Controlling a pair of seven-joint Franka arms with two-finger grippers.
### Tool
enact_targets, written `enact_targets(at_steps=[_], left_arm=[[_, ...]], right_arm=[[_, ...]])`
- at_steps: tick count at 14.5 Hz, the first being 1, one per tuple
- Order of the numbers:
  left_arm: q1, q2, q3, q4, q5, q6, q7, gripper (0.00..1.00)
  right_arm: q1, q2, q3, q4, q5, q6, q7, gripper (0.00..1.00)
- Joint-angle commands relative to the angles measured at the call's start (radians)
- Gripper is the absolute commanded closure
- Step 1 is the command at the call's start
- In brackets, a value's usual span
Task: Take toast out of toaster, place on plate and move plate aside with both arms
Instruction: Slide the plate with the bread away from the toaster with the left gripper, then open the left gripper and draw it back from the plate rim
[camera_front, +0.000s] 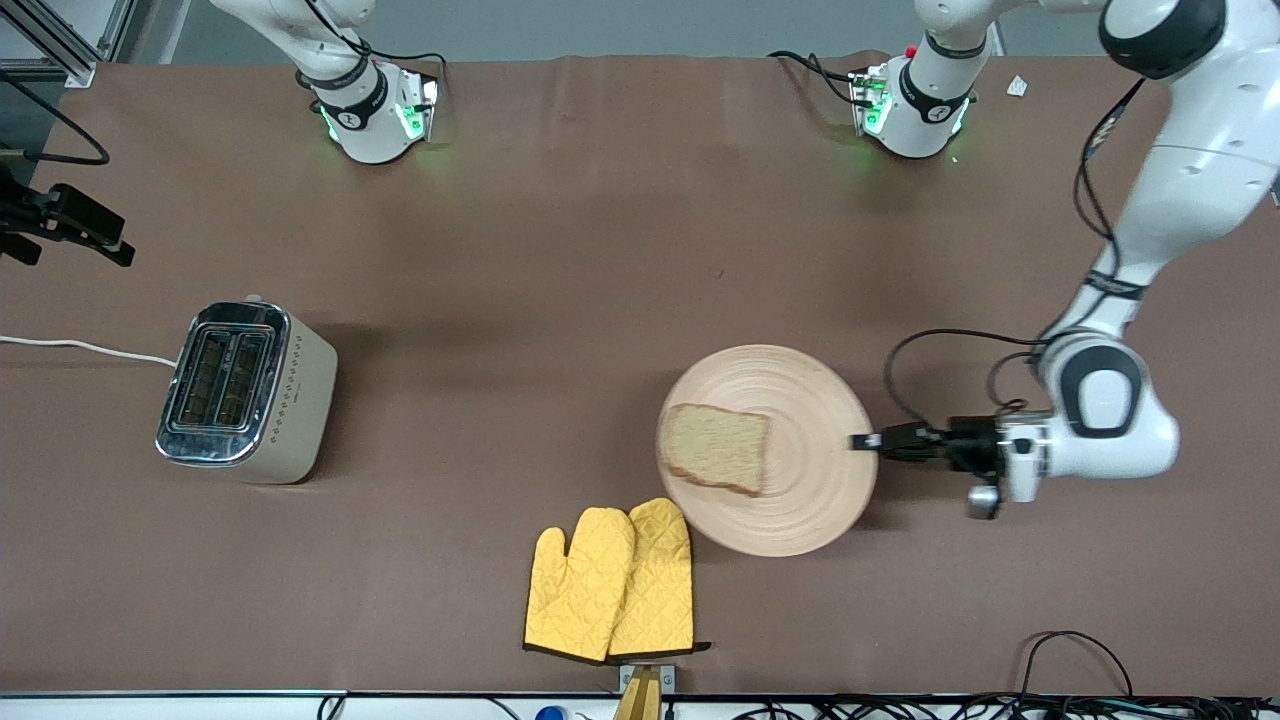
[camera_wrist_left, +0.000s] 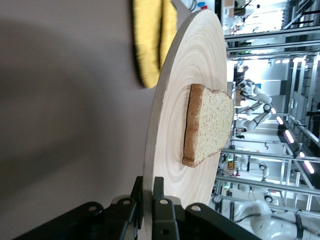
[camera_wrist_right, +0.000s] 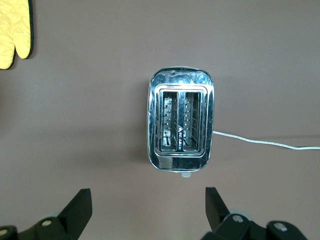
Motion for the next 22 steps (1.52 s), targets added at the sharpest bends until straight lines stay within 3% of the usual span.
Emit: enact_targets(at_steps=[1, 6, 11, 17, 18, 19, 20, 21, 22], left_arm=[[0.162, -0.021, -0.022, -0.025, 0.112, -0.089, 0.022, 1.00], [0.313, 0.017, -0.001, -0.020, 0.217, -0.118, 0.077, 1.00], [0.313, 0.106, 0.077, 0.073, 0.249, -0.114, 0.122, 1.00], [0.315, 0.135, 0.106, 0.092, 0.246, -0.109, 0.125, 0.99], [0.315, 0.140, 0.106, 0.092, 0.246, -0.106, 0.124, 0.94], [0.310, 0.140, 0.117, 0.092, 0.246, -0.097, 0.119, 0.81], [0.308, 0.140, 0.122, 0.092, 0.246, -0.094, 0.113, 0.47], [0.308, 0.137, 0.123, 0.092, 0.245, -0.094, 0.108, 0.01], [0.310, 0.128, 0.123, 0.092, 0.246, -0.094, 0.107, 0.00]], right_arm=[[0.002, -0.008, 0.005, -0.005, -0.014, -0.003, 0.001, 0.00], [0.007, -0.008, 0.007, -0.005, -0.007, -0.003, 0.003, 0.00], [0.008, -0.008, 0.007, -0.005, -0.007, -0.003, 0.003, 0.00], [0.010, -0.008, 0.007, -0.005, -0.007, -0.003, 0.003, 0.00], [0.010, -0.008, 0.007, -0.005, -0.007, -0.003, 0.003, 0.00], [0.010, -0.008, 0.007, -0.005, -0.007, -0.003, 0.003, 0.00], [0.010, -0.008, 0.007, -0.005, -0.007, -0.001, 0.003, 0.00], [0.010, -0.008, 0.007, -0.005, -0.007, -0.001, 0.003, 0.00], [0.010, -0.008, 0.007, -0.005, -0.007, -0.003, 0.003, 0.00]])
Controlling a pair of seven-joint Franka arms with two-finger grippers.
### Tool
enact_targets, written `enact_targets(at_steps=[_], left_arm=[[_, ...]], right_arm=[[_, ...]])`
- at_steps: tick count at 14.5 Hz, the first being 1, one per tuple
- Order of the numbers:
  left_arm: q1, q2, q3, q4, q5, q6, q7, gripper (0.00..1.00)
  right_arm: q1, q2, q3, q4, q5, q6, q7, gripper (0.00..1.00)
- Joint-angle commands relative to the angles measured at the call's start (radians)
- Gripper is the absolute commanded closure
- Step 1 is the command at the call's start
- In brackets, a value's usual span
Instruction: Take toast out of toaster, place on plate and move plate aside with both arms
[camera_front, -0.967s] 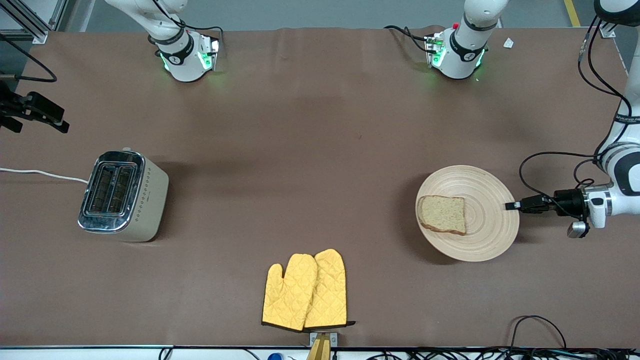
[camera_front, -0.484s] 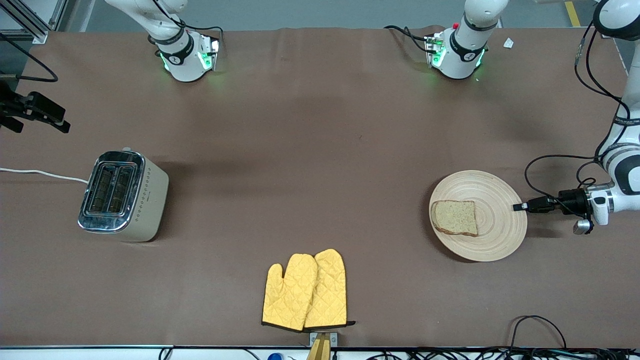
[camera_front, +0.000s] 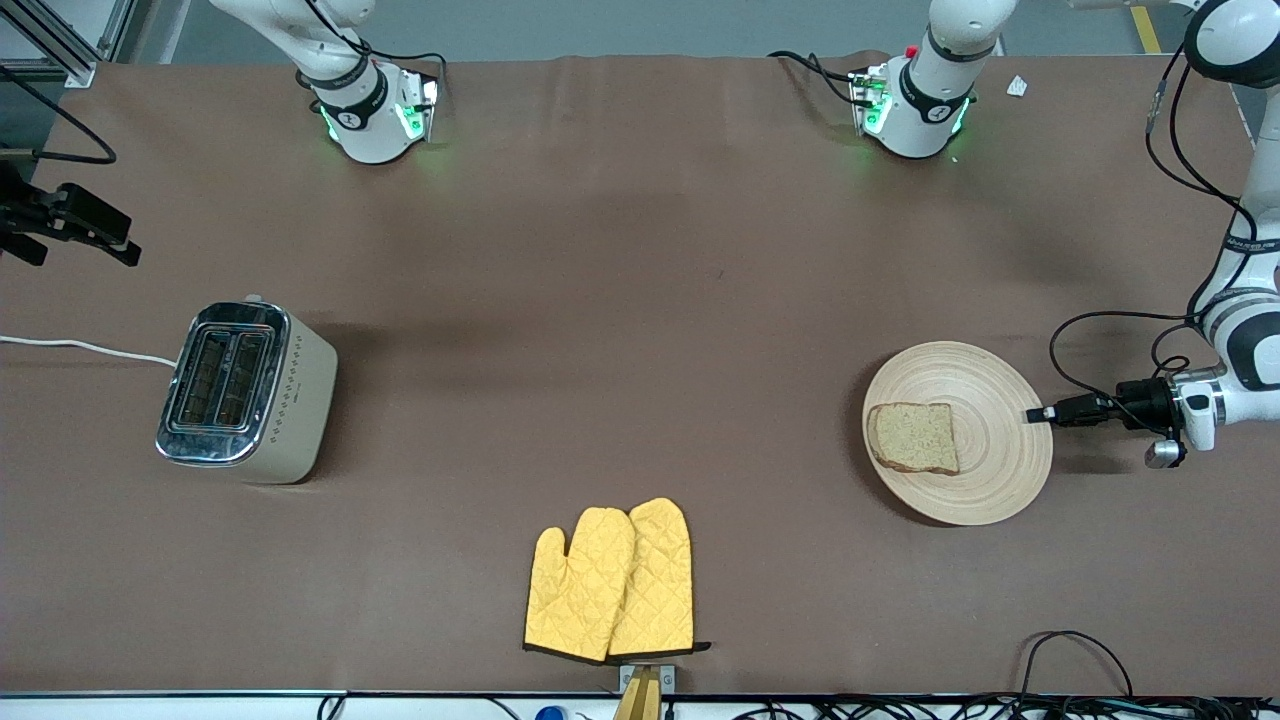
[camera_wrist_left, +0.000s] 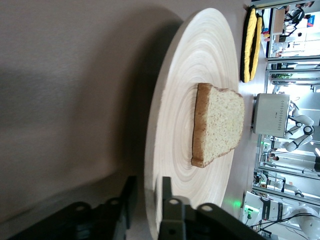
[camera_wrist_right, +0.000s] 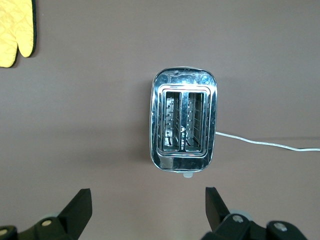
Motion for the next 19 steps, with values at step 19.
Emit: enact_targets(at_steps=[19], left_arm=[[-0.184, -0.567, -0.297, 0.177, 0.428, -0.207, -0.660, 0.00]], right_arm=[[0.016, -0.008, 0.000, -0.001, -0.007, 0.002, 0.001, 0.00]])
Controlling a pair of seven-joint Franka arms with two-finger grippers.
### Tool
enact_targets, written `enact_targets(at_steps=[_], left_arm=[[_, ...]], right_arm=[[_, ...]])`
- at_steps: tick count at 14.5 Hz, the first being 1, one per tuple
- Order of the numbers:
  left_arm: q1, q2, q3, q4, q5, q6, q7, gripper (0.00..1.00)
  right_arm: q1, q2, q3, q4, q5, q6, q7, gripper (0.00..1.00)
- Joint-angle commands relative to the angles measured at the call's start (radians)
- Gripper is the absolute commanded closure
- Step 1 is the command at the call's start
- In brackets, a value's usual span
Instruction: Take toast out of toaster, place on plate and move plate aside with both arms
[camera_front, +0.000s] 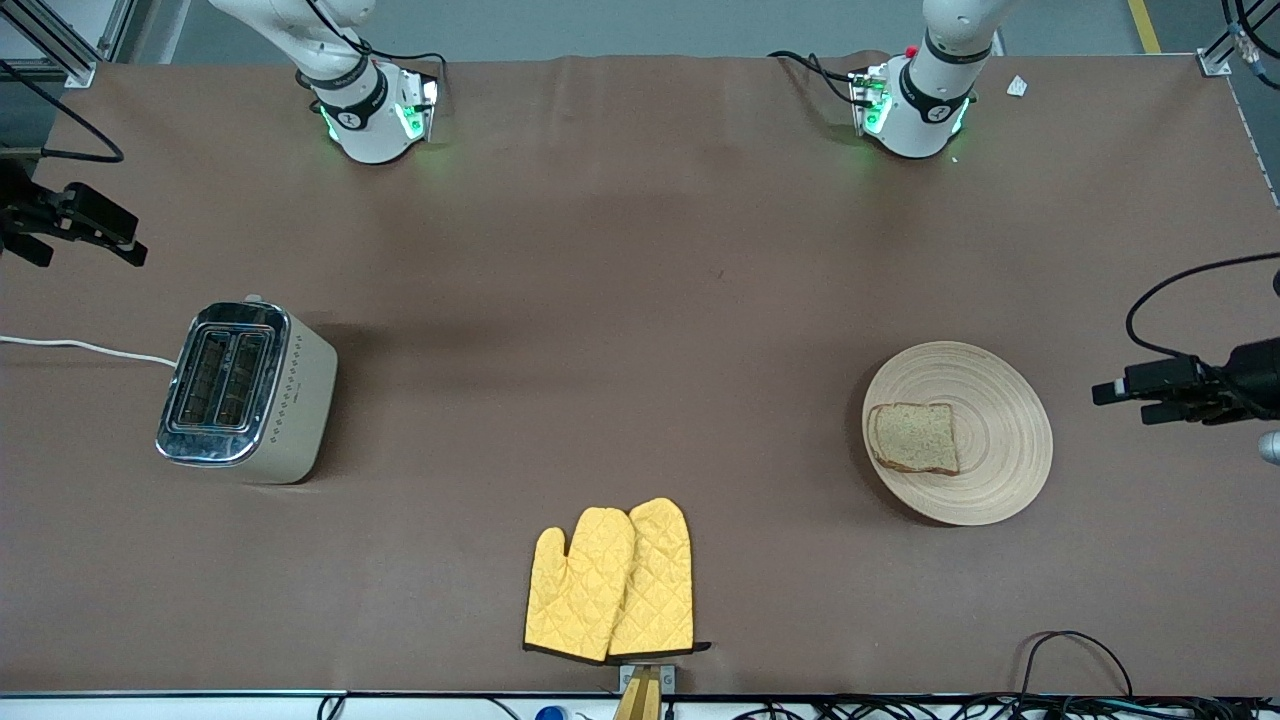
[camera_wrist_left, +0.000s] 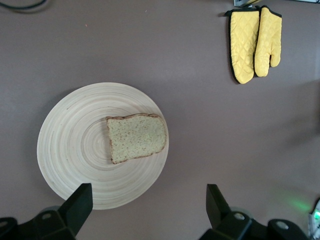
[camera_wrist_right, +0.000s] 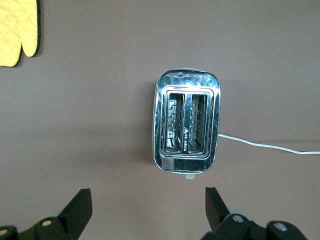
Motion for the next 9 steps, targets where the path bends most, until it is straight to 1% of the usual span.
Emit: enact_targets(at_steps=[1, 2, 4, 5, 6, 7, 9], left_arm=[[-0.020, -0.106, 0.015, -0.028, 0.019, -0.033, -0.073, 0.00], [-0.031, -0.137, 0.013, -0.031, 0.025, -0.036, -0.095, 0.00], [-0.054, -0.168, 0.013, -0.034, 0.042, -0.067, -0.101, 0.00], [-0.091, -0.194, 0.028, -0.034, 0.057, -0.082, -0.104, 0.00], [-0.155, -0.229, 0.074, -0.034, 0.088, -0.091, -0.106, 0.00], [-0.239, -0.279, 0.166, -0.037, 0.120, -0.108, -0.106, 0.00], [-0.391, -0.336, 0.322, -0.046, 0.128, -0.148, -0.106, 0.00]], right_arm=[[0.006, -0.008, -0.002, -0.002, -0.007, 0.000, 0.001, 0.00], [0.006, -0.008, -0.002, -0.002, -0.007, 0.000, 0.001, 0.00], [0.008, -0.008, -0.002, -0.002, -0.007, -0.002, 0.001, 0.00], [0.008, -0.008, -0.002, -0.002, -0.007, -0.003, 0.001, 0.00], [0.009, -0.008, -0.002, -0.002, -0.007, -0.005, 0.001, 0.00], [0.009, -0.009, -0.002, -0.002, -0.007, -0.006, 0.001, 0.00], [0.020, -0.009, -0.002, -0.002, -0.007, -0.006, 0.001, 0.00]])
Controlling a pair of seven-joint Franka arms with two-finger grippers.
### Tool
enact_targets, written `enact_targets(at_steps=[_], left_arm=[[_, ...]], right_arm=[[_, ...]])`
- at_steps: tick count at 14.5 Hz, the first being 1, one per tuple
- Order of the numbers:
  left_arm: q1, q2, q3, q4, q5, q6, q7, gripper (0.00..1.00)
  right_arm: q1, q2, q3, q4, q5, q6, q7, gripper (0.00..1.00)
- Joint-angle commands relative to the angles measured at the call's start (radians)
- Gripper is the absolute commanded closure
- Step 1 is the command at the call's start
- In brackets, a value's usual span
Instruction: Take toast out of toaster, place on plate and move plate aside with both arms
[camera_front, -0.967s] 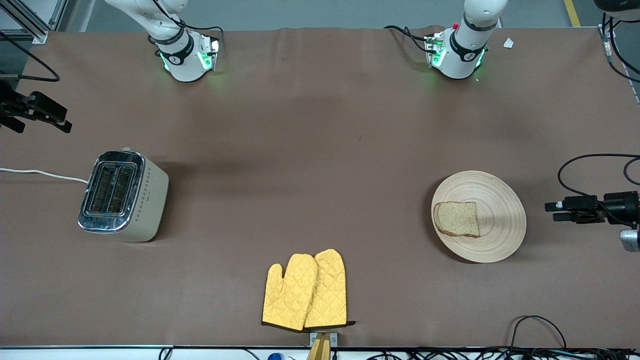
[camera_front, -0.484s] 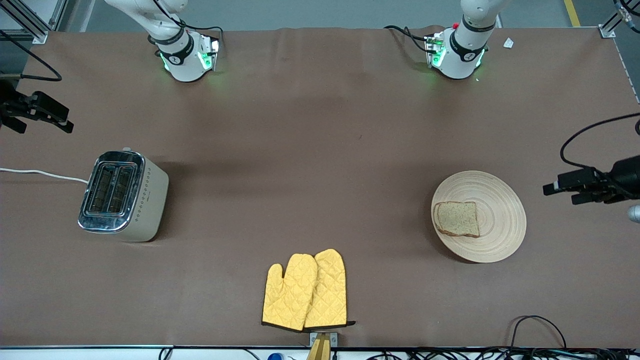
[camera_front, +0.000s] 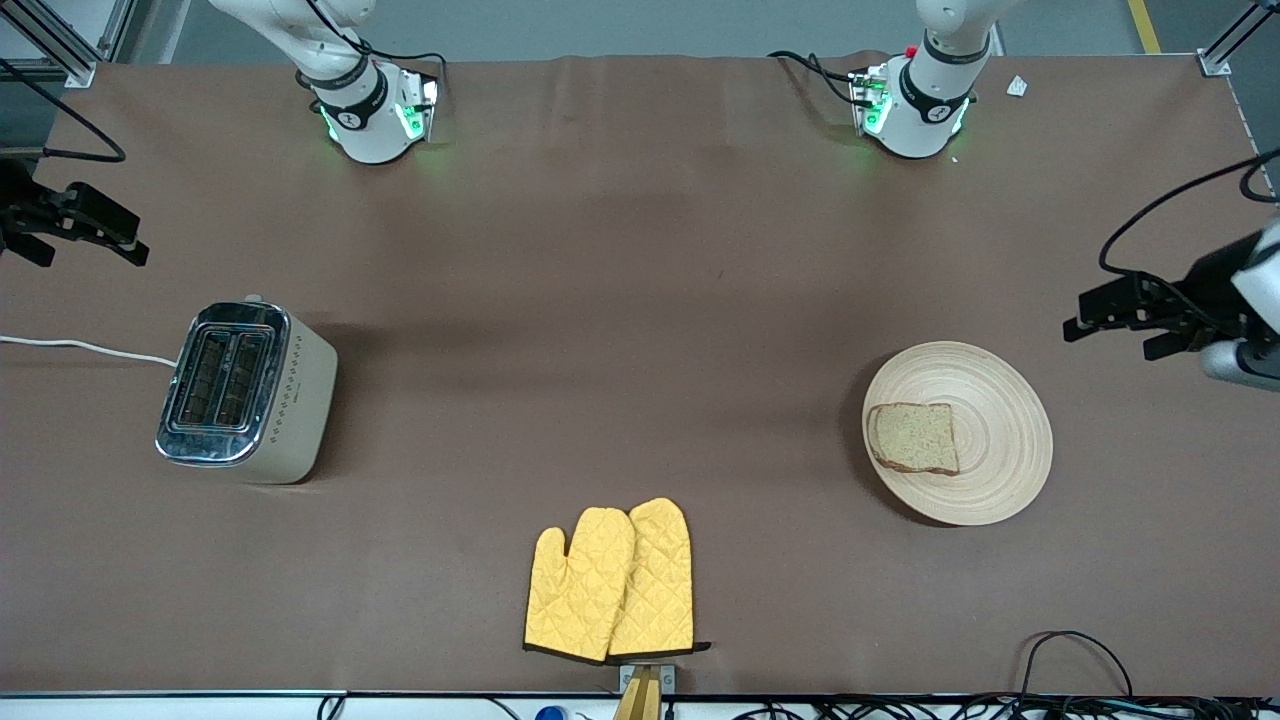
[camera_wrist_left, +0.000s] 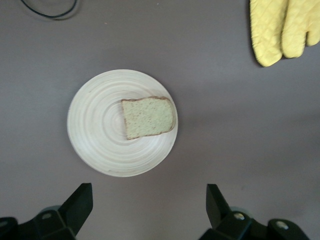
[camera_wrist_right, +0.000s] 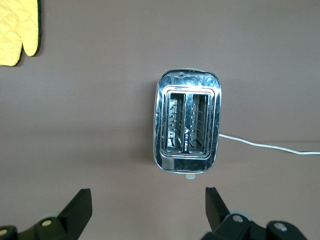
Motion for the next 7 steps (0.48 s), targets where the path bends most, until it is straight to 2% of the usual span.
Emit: enact_targets(at_steps=[1, 5, 7], left_arm=[[-0.161, -0.112, 0.183, -0.038, 0.027, -0.059, -0.004, 0.00], [-0.319, -0.181, 0.384, -0.038, 0.027, -0.156, 0.010, 0.00], [-0.373, -0.224, 0.434, -0.050, 0.027, -0.226, 0.002, 0.00]], right_arm=[[0.017, -0.009, -0.003, -0.002, -0.007, -0.006, 0.001, 0.00], [0.020, -0.009, -0.003, -0.002, -0.007, -0.004, 0.001, 0.00], [0.020, -0.009, -0.001, -0.001, -0.007, -0.004, 0.001, 0.00]])
